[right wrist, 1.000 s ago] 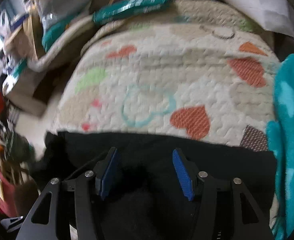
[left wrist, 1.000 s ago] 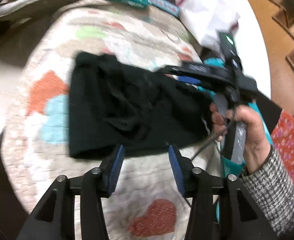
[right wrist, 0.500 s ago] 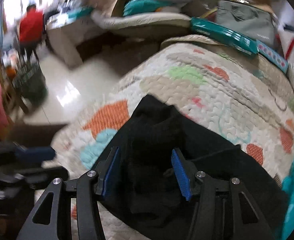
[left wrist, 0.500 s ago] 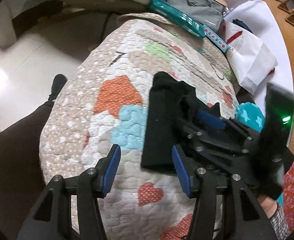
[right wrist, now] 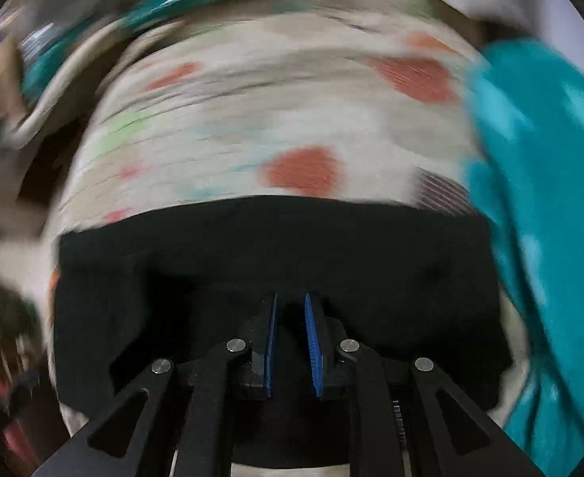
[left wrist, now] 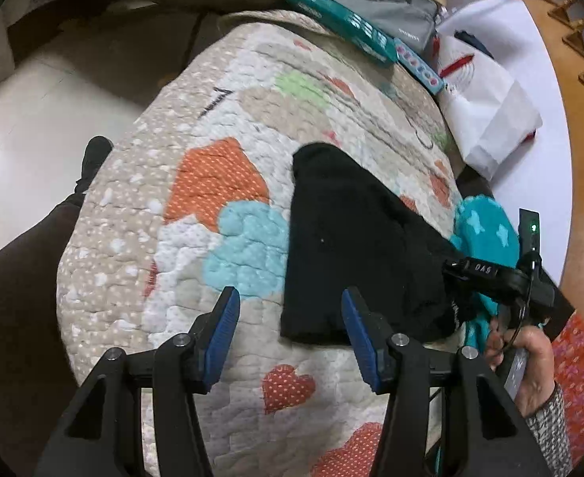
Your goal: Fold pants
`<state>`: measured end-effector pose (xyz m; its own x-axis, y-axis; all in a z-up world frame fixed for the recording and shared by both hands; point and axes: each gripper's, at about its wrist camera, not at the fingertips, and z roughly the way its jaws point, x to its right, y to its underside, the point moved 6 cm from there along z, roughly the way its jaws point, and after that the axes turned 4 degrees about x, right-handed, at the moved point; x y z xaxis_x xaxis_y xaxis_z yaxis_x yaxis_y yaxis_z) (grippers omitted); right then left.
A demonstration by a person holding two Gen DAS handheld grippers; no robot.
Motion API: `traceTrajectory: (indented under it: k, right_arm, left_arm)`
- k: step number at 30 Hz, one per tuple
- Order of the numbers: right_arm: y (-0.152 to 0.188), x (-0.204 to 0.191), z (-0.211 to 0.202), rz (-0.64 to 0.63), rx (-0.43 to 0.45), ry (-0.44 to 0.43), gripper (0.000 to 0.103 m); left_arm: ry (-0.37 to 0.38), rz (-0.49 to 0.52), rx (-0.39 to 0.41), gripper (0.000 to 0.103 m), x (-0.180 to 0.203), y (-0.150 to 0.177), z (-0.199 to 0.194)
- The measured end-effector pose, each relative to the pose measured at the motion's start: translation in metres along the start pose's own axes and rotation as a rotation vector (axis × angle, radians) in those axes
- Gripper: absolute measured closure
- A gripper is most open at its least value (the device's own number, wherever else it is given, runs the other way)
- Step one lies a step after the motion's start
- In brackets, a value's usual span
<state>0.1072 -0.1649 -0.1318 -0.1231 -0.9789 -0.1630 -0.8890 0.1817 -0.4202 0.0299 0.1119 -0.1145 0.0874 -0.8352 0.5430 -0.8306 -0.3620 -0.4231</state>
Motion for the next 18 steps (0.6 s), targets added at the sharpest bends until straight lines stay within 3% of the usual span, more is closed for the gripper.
traceTrajectory:
  k: [2, 5, 8, 10, 11, 13, 14, 15, 17, 18]
  right_arm:
    - [-0.004, -0.002, -0.016, 0.019, 0.08, -0.059, 0.087]
    - [-0.006, -0.047, -0.048, -0.051, 0.18, -0.291, 0.087]
    - [0.008, -0.097, -0.054, -0.13, 0.119, -0.519, 0.086]
    - [0.026, -0.118, -0.038, -0.174, 0.025, -0.574, 0.082]
    - [0.032, -0.12, -0.027, -0.192, -0.013, -0.54, 0.077]
    - [0.043, -0.099, 0.006, -0.209, -0.066, -0.311, 0.077]
    - [0.043, -0.088, 0.013, -0.197, -0.065, -0.256, 0.079]
    - [0.042, -0.076, 0.014, -0.164, -0.049, -0.26, 0.079]
    - [0.037, -0.062, 0.006, -0.145, -0.021, -0.185, 0.063]
    - [0.035, -0.06, 0.003, -0.152, -0.003, -0.166, 0.061]
  left_arm:
    - [-0.008, 0.014, -0.004, 0.051, 0.002, 0.001, 0.002]
    - [-0.021, 0.014, -0.014, 0.05, 0.004, 0.0, 0.006]
    - [-0.028, -0.002, -0.029, 0.05, 0.005, -0.003, 0.01]
    - [-0.039, 0.002, -0.033, 0.05, 0.007, -0.006, 0.011]
    - [-0.048, 0.011, -0.034, 0.05, 0.009, -0.008, 0.012]
    - [-0.061, 0.036, -0.034, 0.048, 0.014, -0.013, 0.015]
    - [-0.065, 0.053, -0.034, 0.046, 0.017, -0.016, 0.016]
    - [-0.067, 0.067, -0.033, 0.046, 0.02, -0.019, 0.017]
    - [-0.067, 0.086, -0.032, 0.043, 0.025, -0.023, 0.021]
    - [-0.067, 0.093, -0.033, 0.042, 0.026, -0.025, 0.025]
